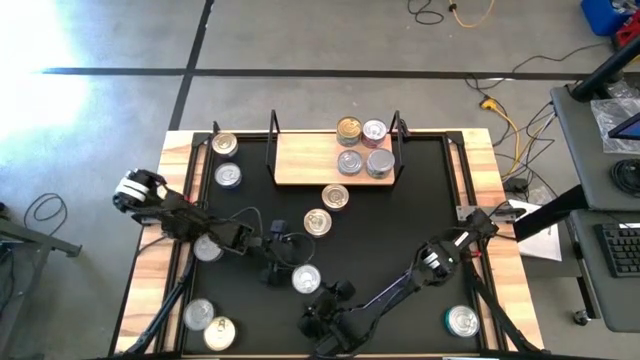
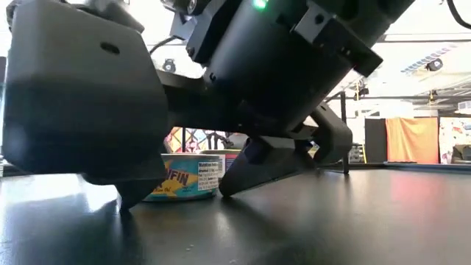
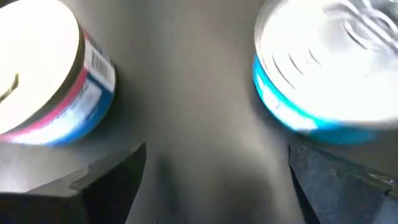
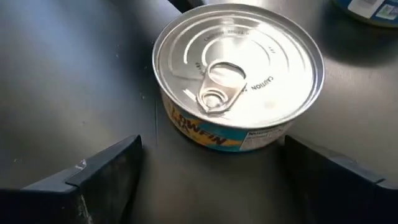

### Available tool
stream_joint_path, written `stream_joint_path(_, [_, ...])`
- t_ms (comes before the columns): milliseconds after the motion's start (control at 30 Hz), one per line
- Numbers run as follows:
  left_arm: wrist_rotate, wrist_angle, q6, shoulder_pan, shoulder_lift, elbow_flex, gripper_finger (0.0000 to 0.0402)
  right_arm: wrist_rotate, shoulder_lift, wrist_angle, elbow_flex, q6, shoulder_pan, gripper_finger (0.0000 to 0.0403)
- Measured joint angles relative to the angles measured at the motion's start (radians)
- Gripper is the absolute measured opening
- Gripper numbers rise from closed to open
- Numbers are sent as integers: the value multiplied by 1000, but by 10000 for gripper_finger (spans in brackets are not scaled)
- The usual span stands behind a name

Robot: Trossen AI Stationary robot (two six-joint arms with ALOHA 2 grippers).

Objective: Stack canned seafood by type on shelf
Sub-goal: Stack the yellow-blue tuna can on top of the other yellow-blue tuna can on the shelf

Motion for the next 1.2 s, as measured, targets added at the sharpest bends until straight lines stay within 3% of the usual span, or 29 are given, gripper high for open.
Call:
stream_joint_path(300, [50, -33, 20, 2, 101, 115, 363, 27, -1, -23, -9, 87, -24, 382])
stream_joint_path(733, [59, -19, -19, -1, 104, 100, 361, -101, -7, -38, -9, 56, -58, 382])
stream_joint_path(1200, [67, -28, -23, -2, 106, 108, 361, -55, -4, -40, -10, 26, -61, 377])
